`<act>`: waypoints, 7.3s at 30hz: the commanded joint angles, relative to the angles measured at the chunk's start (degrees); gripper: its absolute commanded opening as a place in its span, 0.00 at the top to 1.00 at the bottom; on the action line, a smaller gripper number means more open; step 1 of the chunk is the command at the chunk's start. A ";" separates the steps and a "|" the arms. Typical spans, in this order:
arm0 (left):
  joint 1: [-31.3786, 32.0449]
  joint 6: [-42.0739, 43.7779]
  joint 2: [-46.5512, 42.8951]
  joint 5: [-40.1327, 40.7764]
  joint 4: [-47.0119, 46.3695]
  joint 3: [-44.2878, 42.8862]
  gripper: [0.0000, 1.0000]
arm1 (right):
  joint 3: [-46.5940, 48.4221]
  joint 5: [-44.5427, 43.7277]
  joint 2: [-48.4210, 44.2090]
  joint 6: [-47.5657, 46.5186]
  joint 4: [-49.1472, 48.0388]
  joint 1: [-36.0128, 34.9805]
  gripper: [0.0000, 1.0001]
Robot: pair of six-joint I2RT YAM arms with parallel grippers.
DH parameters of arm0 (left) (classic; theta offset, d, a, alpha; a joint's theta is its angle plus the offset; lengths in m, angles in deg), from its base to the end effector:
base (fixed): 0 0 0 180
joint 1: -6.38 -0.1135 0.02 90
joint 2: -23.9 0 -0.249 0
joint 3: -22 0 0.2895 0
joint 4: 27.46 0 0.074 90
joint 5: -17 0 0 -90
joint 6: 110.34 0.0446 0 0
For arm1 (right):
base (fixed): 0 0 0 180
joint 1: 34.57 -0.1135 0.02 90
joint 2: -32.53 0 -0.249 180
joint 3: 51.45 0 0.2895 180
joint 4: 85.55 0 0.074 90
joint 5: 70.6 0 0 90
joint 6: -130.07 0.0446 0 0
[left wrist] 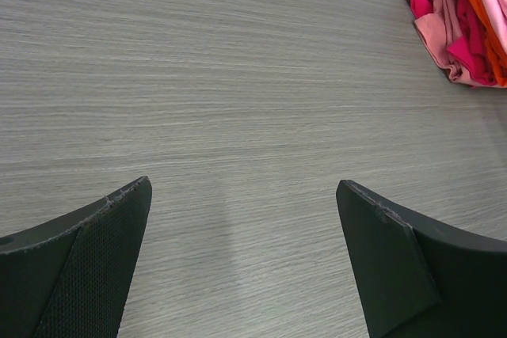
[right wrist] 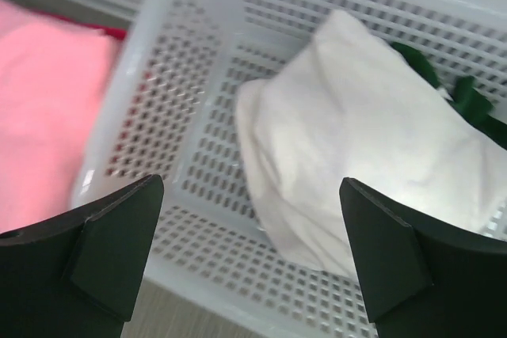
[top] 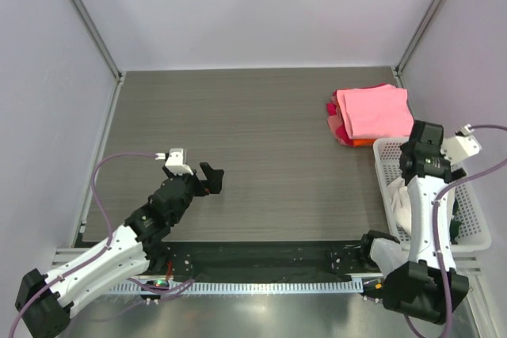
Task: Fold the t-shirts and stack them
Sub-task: Grab the tshirt from the pile, then move the tshirt to the center of the board, then flatten the tshirt out
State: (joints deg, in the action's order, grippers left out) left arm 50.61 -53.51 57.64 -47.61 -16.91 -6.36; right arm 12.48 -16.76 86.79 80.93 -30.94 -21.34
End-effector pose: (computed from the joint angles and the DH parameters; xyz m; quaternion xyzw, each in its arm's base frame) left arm 0.1646 -0.1335 0.1933 -0.0567 0.7879 -0.2305 0.5682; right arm 0.2255 -0.0800 0.2865 0.5052 0.7280 -0.1914 0.4222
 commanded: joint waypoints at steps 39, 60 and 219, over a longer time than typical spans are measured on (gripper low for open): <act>-0.11 -1.64 -1.57 0.80 -2.28 1.46 0.00 | 47.85 47.95 10.46 1.07 -5.40 -14.21 0.99; -0.19 -2.69 -15.81 17.42 8.44 3.39 0.00 | 33.24 39.60 28.54 -7.02 -8.02 -37.16 0.20; -34.91 -17.28 23.75 -28.90 17.05 -28.16 1.00 | 21.87 32.60 42.25 -21.78 -15.68 -43.28 0.47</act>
State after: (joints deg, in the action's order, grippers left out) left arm 15.42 -69.25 85.27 -71.88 -1.46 -35.85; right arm 35.53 22.25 132.23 65.26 -49.56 -62.43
